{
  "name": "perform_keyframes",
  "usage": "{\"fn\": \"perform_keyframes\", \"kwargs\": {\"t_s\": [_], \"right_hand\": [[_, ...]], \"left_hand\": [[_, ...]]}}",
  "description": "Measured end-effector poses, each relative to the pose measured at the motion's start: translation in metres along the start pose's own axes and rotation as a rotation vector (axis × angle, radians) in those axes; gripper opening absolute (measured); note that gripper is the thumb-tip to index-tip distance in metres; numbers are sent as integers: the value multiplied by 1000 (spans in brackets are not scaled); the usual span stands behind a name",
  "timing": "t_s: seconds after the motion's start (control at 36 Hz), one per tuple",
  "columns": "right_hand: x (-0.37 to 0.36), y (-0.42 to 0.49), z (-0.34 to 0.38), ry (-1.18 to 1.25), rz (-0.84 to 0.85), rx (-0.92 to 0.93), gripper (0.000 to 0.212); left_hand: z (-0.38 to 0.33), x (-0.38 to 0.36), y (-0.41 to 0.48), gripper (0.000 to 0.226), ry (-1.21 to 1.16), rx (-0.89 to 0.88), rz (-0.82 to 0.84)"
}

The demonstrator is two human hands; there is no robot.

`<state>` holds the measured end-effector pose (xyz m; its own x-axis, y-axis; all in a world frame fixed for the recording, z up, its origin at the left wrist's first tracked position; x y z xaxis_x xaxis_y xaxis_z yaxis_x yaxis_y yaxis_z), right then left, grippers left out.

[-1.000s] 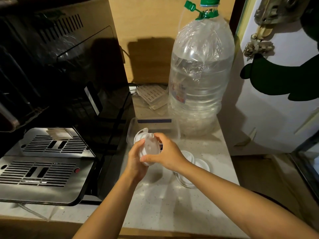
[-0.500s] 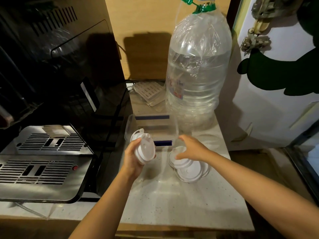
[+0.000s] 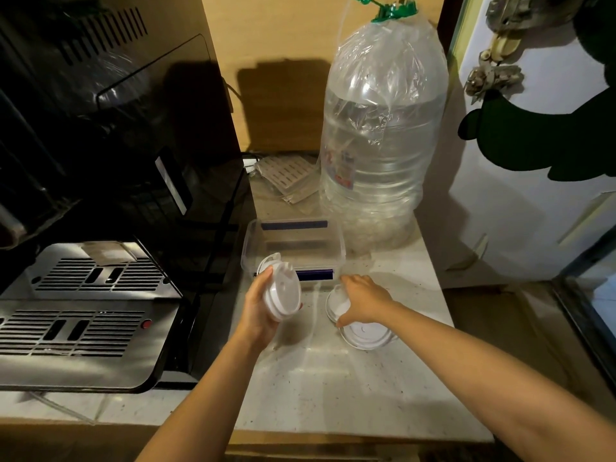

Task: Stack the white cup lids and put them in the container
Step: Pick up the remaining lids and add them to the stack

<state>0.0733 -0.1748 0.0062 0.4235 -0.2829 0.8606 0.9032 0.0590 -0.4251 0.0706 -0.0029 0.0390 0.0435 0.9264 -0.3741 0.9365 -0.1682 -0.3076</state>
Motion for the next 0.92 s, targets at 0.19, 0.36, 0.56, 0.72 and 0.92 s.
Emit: {"fn": "perform_keyframes", "kwargs": {"t_s": [0.19, 0.36, 0.56, 0.72, 0.92], "right_hand": [[15, -8, -8, 104, -61, -19, 80], [32, -18, -4, 190, -97, 4, 98], [74, -35, 7, 402, -233, 82, 101], [87, -47, 24, 739, -289, 206, 86], [76, -44, 42, 949, -273, 269, 76]], "left_hand": [[-1, -7, 7, 13, -17, 26, 21], [-3, -4, 10, 14, -4, 34, 27], [-10, -12, 13, 38, 7, 3, 109], [-15, -32, 17, 39, -48, -27, 274], [-22, -50, 17, 46, -59, -51, 352]]}}
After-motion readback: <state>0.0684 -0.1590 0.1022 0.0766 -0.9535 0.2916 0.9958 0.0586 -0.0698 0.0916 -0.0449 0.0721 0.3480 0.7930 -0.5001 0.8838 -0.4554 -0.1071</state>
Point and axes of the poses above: each hand's wrist, its own y-axis towards the middle knuckle, its own x-axis out of the back of the hand, z = x × y, the point moved 4 cm from there along y, towards the middle knuckle, and after that the axes turned 3 degrees about z, right-handed, at the moved point
